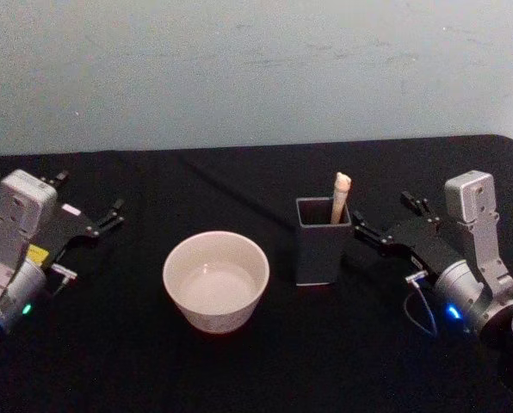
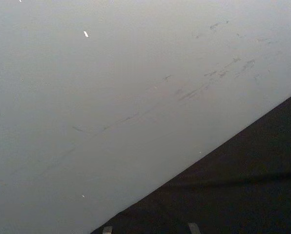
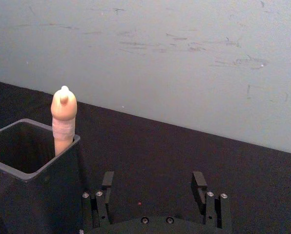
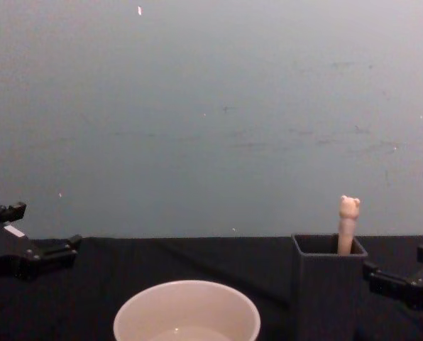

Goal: Pick up the stirring spoon with one hand, stir inside the cup, then place it back in its original position.

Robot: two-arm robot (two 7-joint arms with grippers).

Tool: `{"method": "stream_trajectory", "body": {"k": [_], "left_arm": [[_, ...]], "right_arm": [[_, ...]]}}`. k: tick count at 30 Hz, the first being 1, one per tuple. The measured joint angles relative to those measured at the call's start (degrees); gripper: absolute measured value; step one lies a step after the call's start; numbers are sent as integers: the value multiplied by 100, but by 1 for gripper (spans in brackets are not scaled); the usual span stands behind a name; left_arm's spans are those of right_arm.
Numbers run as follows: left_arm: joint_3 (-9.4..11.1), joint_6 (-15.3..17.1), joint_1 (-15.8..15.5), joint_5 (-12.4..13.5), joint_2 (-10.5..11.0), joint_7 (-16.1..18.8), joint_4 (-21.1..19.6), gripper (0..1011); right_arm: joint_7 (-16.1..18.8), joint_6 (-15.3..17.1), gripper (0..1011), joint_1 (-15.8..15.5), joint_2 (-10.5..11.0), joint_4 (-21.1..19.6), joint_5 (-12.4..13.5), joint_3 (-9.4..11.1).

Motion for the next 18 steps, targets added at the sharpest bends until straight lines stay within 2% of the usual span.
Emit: {"method": "stream_trajectory", "body": {"k": [18], "left_arm": [[0, 0, 0, 0, 0, 0, 0, 1002]], "right_arm": [[-1, -3, 1002, 0, 11, -25, 15, -3]]}}
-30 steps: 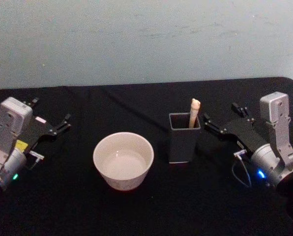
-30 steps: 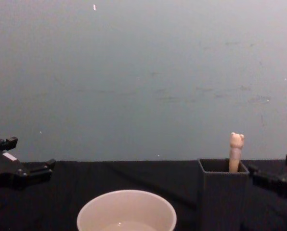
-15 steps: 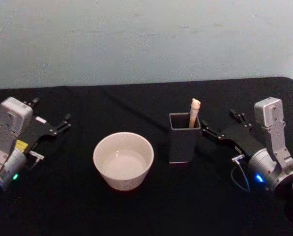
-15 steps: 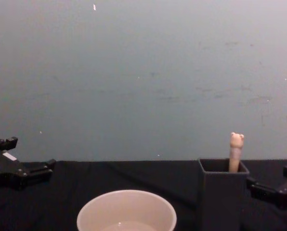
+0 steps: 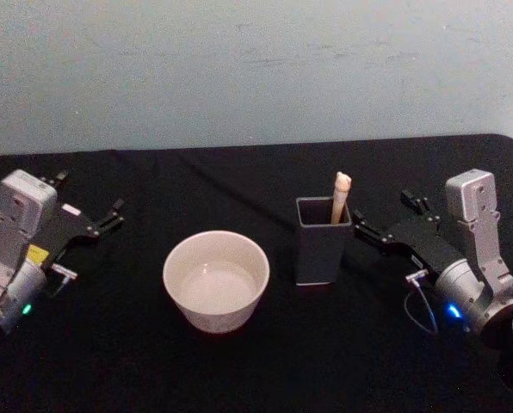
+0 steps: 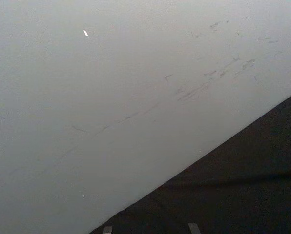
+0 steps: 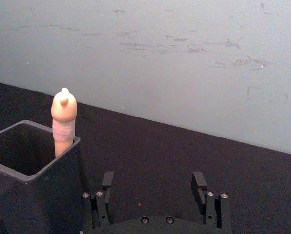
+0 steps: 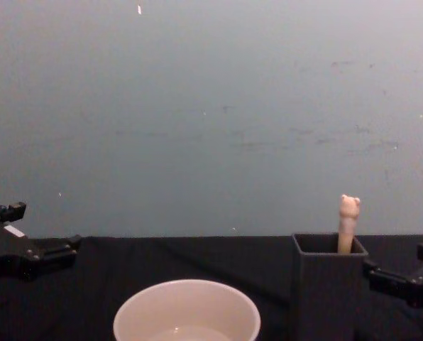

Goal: Pick up the stirring spoon with one hand, stir inside the cup, then place it back in its original position.

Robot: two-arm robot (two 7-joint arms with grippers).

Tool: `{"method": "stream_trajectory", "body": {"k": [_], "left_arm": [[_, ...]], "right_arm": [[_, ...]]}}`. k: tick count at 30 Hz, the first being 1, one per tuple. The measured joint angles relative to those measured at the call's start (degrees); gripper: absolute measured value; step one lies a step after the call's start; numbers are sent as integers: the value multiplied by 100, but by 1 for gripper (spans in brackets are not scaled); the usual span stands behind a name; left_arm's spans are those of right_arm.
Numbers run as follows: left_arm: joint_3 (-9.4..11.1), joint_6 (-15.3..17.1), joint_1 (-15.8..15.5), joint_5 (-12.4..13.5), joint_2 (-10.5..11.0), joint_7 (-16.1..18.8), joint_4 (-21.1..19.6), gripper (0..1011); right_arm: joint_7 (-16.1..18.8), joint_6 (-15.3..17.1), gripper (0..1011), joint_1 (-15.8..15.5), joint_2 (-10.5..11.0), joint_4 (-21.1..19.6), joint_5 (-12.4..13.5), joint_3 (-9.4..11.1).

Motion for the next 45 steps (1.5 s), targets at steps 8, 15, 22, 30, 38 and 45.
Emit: {"method": "stream_trajectory", "body": {"k": [8, 15, 22, 30, 38, 45], "left_arm": [[0, 0, 0, 0, 0, 0, 0, 1001], [0, 0, 0, 0, 0, 0, 0, 1001], [0, 0, 0, 0, 0, 0, 0, 1001], [0, 0, 0, 1, 0, 0, 0, 1001], [0, 0, 0, 0, 0, 0, 0, 1001], [0, 0, 0, 0, 0, 0, 0, 1001]], "right_arm": [[0, -3, 1002, 0, 3, -6, 6, 0], [-1, -6, 1002, 0, 3, -8, 11, 0], [0, -6, 1002, 0, 4, -8, 14, 0], [0, -6, 1002, 0, 3, -9, 14, 0], [0, -6, 1002, 0, 3, -8, 14, 0], [0, -6, 1002, 0, 4, -8, 14, 0]]}}
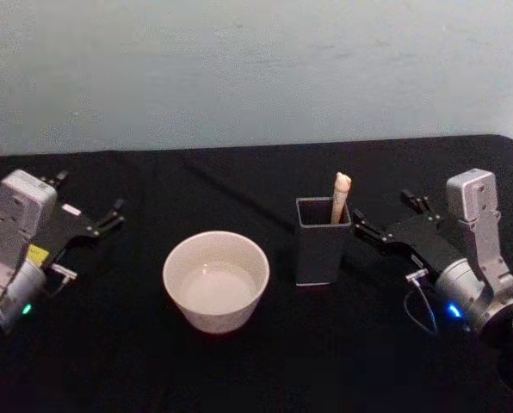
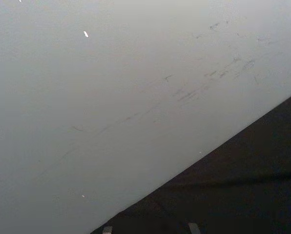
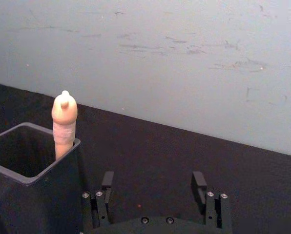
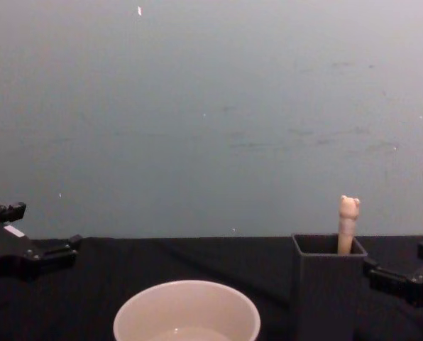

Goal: Pick up the stirring spoon with one hand, stir inside the cup, then place it back in its original position.

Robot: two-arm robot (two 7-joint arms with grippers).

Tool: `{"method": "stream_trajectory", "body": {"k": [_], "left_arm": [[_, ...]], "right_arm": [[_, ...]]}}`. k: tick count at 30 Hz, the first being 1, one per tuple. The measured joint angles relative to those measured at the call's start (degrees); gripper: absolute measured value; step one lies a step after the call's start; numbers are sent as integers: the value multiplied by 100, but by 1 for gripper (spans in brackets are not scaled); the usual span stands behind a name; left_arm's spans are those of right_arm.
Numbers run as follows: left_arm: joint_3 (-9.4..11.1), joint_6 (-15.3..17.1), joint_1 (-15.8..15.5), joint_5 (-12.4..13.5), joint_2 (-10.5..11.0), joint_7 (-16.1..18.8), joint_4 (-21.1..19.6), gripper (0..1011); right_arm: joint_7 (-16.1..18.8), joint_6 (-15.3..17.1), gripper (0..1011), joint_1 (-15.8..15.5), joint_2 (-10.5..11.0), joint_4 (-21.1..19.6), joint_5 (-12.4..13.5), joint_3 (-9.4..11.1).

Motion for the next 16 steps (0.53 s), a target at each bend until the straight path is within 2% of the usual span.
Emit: {"method": "stream_trajectory", "body": {"k": [16], "left_arm": [[0, 0, 0, 0, 0, 0, 0, 1001]], "right_arm": [[0, 0, 1002, 0, 0, 0, 0, 0]]}}
